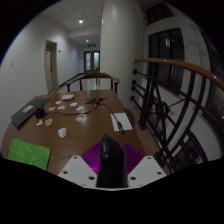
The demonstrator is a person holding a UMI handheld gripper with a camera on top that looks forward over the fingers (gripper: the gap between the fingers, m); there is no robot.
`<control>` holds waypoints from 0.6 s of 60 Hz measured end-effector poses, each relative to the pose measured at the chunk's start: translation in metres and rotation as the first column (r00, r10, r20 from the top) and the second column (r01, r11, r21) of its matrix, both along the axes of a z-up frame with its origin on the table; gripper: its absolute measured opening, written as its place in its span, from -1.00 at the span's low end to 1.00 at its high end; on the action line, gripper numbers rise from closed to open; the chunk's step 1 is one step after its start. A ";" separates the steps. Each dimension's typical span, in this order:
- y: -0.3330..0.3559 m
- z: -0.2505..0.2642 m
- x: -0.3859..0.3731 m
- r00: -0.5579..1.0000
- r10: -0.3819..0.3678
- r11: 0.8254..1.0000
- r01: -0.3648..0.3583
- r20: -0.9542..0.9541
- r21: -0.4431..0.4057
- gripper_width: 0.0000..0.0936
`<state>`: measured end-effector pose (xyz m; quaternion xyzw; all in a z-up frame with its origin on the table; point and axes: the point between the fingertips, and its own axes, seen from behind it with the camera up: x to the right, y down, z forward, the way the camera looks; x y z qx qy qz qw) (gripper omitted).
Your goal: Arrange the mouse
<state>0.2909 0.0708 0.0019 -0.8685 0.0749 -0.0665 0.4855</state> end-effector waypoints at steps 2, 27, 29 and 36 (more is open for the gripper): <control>-0.002 0.002 0.000 1.000 0.002 1.000 -0.002 0.002 0.001 -0.44; -0.056 0.143 -0.080 1.000 -0.023 0.969 0.025 -0.012 0.246 -0.48; -0.059 0.159 -0.106 1.000 0.006 0.962 -0.001 -0.019 0.271 -0.44; -0.056 0.173 -0.211 0.986 0.162 0.944 -0.140 -0.050 0.300 -0.38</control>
